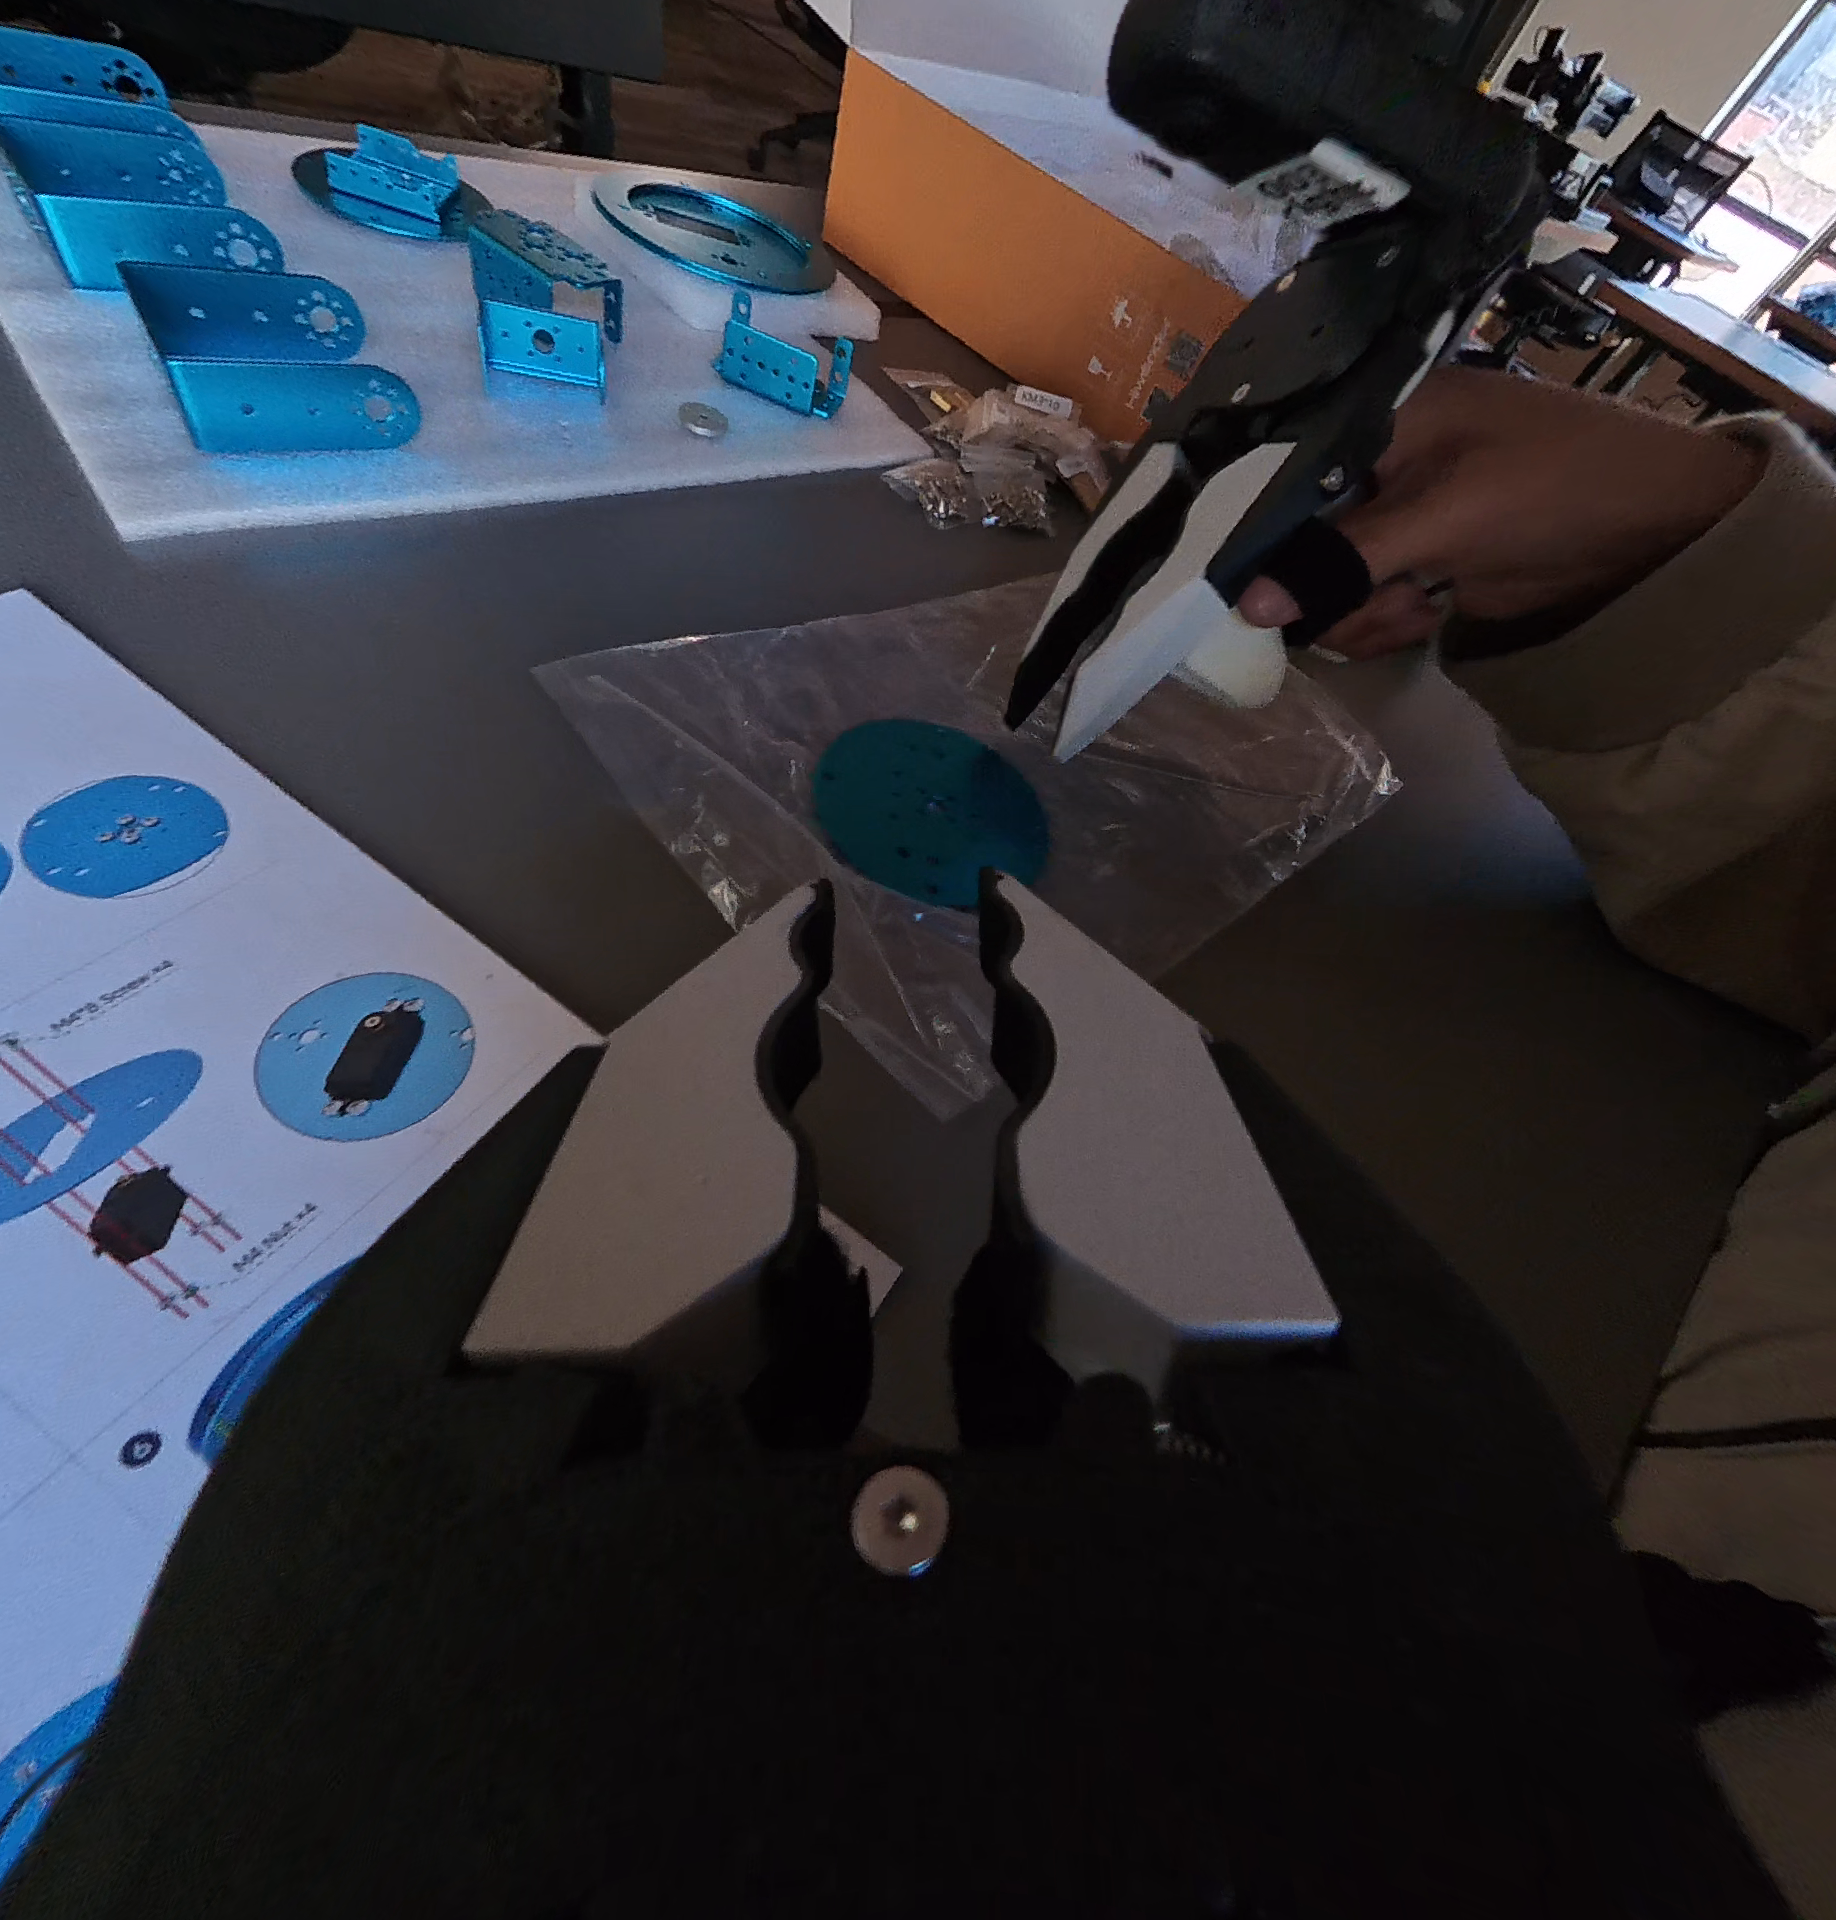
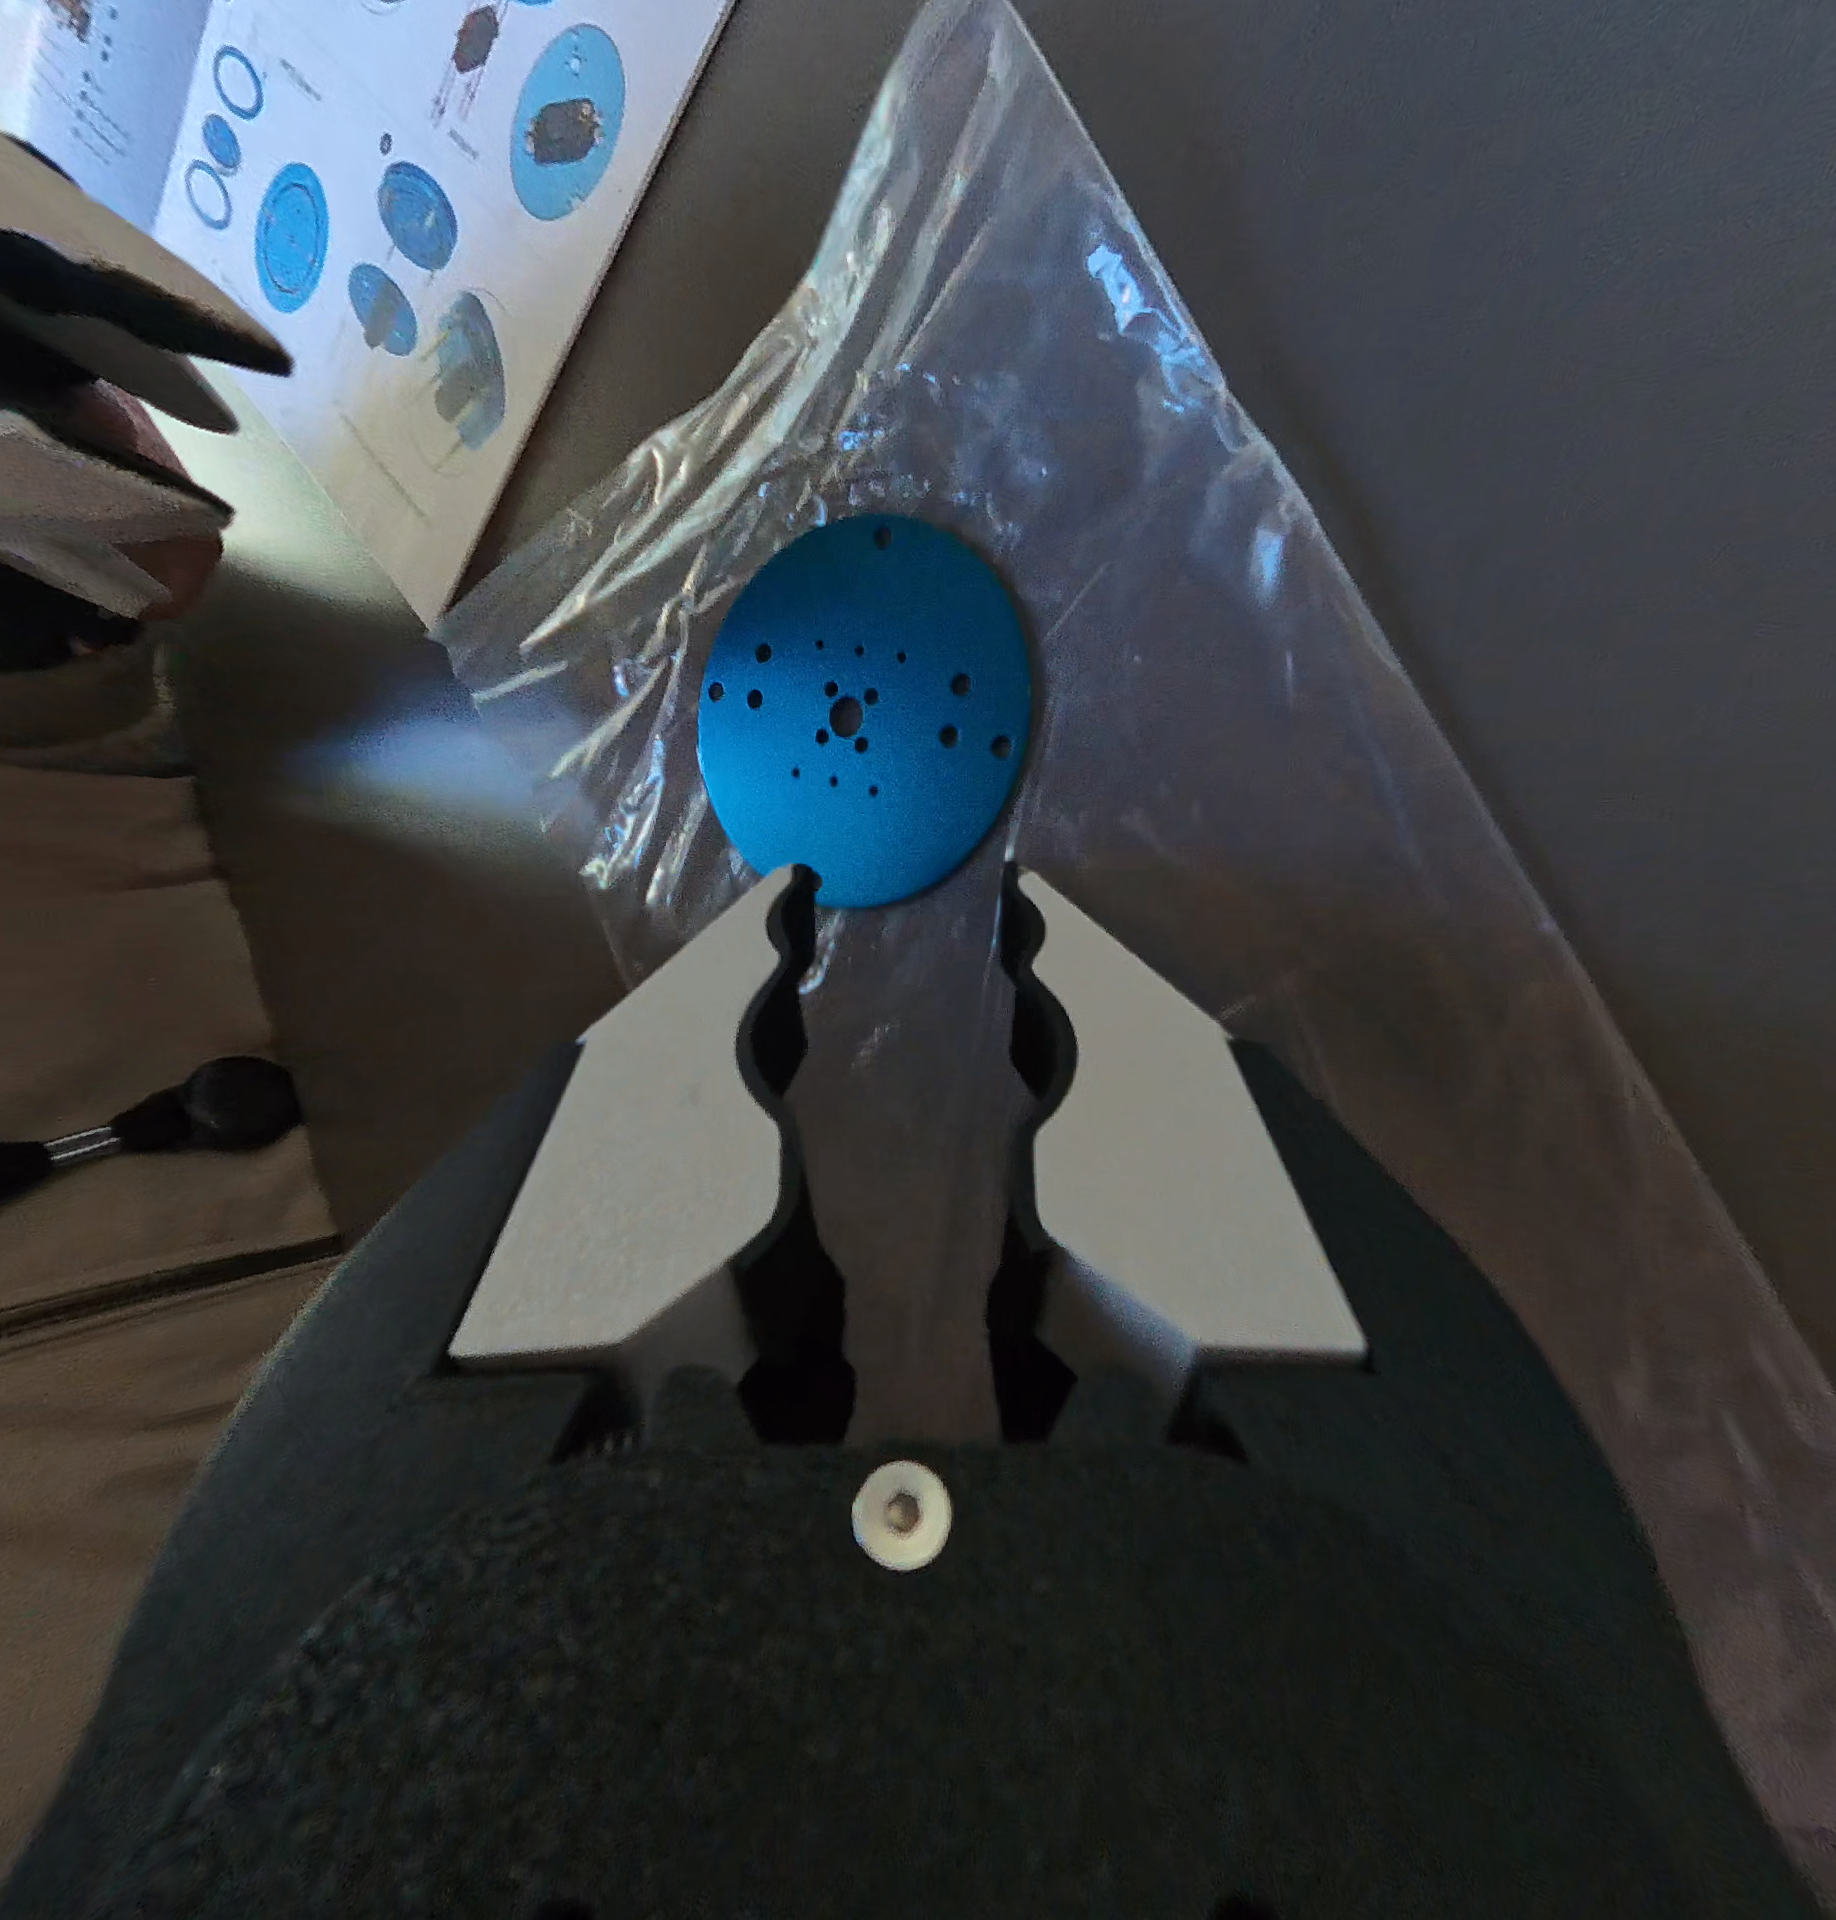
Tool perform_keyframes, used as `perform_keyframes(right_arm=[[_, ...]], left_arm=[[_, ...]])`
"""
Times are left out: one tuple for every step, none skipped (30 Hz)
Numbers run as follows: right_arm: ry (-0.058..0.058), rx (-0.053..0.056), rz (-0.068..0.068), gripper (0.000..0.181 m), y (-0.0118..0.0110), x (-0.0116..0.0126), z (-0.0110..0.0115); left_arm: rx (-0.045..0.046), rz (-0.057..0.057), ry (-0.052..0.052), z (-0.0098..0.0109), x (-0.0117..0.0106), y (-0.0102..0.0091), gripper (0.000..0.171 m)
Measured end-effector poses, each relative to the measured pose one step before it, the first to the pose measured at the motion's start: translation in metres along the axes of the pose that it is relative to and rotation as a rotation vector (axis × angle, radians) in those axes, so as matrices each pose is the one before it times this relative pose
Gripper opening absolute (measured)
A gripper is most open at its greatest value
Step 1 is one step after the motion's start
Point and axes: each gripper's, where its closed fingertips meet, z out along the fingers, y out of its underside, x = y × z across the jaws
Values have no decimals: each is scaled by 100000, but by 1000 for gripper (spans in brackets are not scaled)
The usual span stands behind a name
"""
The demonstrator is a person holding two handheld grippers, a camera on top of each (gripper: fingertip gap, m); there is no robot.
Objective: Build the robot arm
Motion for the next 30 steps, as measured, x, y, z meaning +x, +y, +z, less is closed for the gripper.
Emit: perform_keyframes(right_arm=[[1412, 517, -613, 36, 294, -77, -443], [1309, 327, -1645, 38, 331, -93, -606], [2514, 1867, -2590, 39, 185, 122, -789], [3693, 3679, -3625, 39, 1, 417, -999], [5327, 5464, -3819, 39, -121, 863, -1148], [7450, 6903, -3250, 39, -178, 1378, -1201], [9325, 6473, -2260, 38, 26, 1810, -1092], [8686, 4933, -1513, 37, 326, 1809, -854], [7583, 3498, 208, 39, 556, 1639, -596], [4605, 2800, 1488, 43, 549, 1061, -426], [1265, 2751, 2313, 45, 381, 411, -329], [295, 2580, 2743, 46, 210, 185, -291], [368, 1186, 2269, 46, 190, 166, -240], [881, 336, 1389, 48, 207, 226, -141], [624, 241, 811, 50, 185, 176, -34], [839, -538, 1158, 53, 256, 225, 59], [-202, -1313, 976, 55, 237, 70, 89], [-97, -320, 632, 55, 64, 54, 73], [246, 638, 586, 55, 5, 115, 91], [-75, 140, 597, 55, 121, 89, 125], [20, -792, 396, 54, 232, 101, 85], [733, -727, 45, 54, 138, 186, 5], [1554, -223, -98, 54, 23, 296, -63], [2260, 372, -1, 53, -55, 437, -113], [2268, 520, 677, 53, -37, 519, -124], [1366, -105, 1291, 52, 74, 494, -71], [1323, -569, 1678, 52, 174, 593, -75], [1410, -284, 1693, 52, 131, 692, -107], [1600, 350, 1417, 52, 10, 711, -184], [2458, 824, 1178, 50, -103, 813, -253]], left_arm=[[-852, 983, 409, 260, 134, 8, 29], [-281, 1020, 532, 261, 152, -125, 30], [241, 1009, 963, 267, 221, -252, 30], [244, 952, 1192, 313, 248, -341, 31], [-44, 889, 811, 360, 178, -377, 31], [-404, 854, 298, 432, 82, -385, 31], [-507, 1050, 200, 490, 63, -409, 31], [-360, 1336, -217, 575, -3, -417, 32], [-400, 1319, -1415, 658, -202, -416, 32], [-519, 1569, -1643, 723, -244, -381, 32], [-554, 2130, -602, 770, -74, -370, 32], [-958, 2148, -220, 791, -37, -290, 32], [-1124, 1776, -988, 764, -203, -276, 32], [-524, 1408, -1632, 730, -350, -338, 33], [368, 827, -1145, 683, -303, -377, 32], [890, -250, -217, 639, -175, -349, 33], [467, -1688, 646, 600, -15, -166, 32], [-473, -2745, 1571, 549, 145, 68, 32], [-947, -2478, 2479, 475, 317, 284, 33], [-3324, -957, 2913, 272, 493, 633, 33], [-2322, 1714, 1512, 74, 364, 482, 33], [565, 2977, -2263, -49, -184, 229, 33], [968, 3064, -3994, -78, -488, 212, 32], [-297, 2485, -2492, -10, -298, 303, 32], [-795, 886, -487, 48, -46, 323, 32], [-633, -871, 1293, 99, 187, 256, 33], [-432, -1971, 2172, 81, 309, 163, 32], [-201, -1970, 2322, 72, 344, 50, 33], [214, -1415, 1761, 35, 287, -65, 33], [571, -814, 891, -5, 181, -126, 33]])
